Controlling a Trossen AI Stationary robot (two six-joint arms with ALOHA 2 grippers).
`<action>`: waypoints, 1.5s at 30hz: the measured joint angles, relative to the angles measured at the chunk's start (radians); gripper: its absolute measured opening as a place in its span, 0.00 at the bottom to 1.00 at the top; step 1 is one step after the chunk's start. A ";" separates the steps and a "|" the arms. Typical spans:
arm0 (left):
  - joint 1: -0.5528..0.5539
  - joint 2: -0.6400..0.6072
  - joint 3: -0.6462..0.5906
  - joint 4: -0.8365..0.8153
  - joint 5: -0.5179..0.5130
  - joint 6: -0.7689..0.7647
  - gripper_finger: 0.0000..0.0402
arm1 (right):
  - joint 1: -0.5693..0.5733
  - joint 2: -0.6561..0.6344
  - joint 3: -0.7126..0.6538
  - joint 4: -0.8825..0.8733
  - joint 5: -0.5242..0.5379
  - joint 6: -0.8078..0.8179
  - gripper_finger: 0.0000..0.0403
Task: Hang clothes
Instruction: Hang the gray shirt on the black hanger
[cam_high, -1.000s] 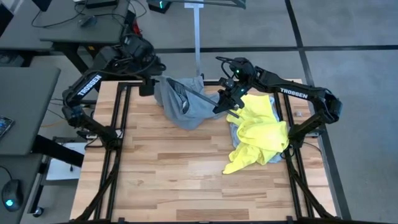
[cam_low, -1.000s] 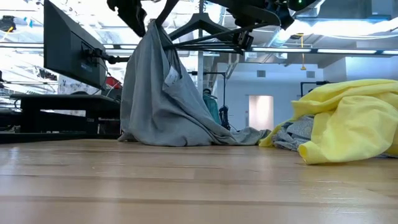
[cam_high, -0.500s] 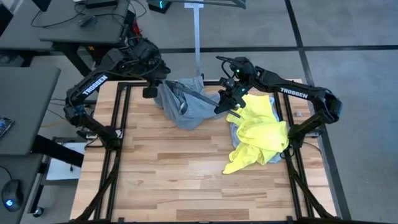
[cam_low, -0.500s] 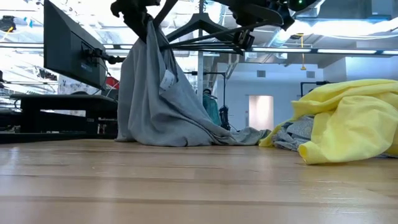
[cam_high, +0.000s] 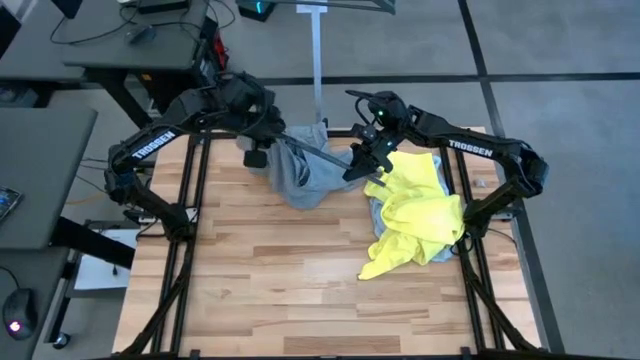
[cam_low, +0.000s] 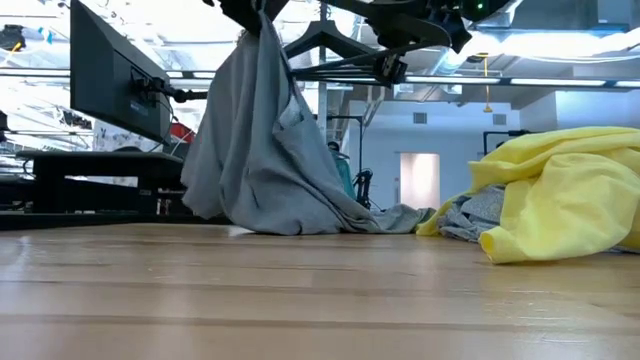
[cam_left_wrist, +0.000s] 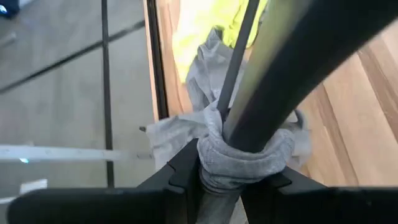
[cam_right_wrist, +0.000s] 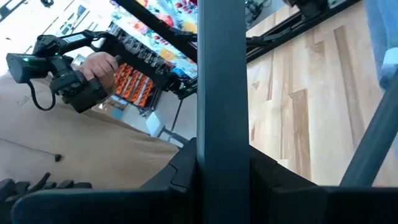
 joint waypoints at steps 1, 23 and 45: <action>-0.009 0.000 0.000 0.006 0.000 0.001 0.18 | 0.000 0.000 0.000 0.002 0.000 0.002 0.15; -0.035 0.014 0.001 -0.030 0.002 -0.181 0.07 | -0.033 -0.026 0.023 -0.050 0.093 -0.032 0.33; 0.083 -0.045 0.001 -0.105 -0.021 -0.279 0.07 | 0.039 -0.359 0.021 -0.530 0.989 0.037 0.37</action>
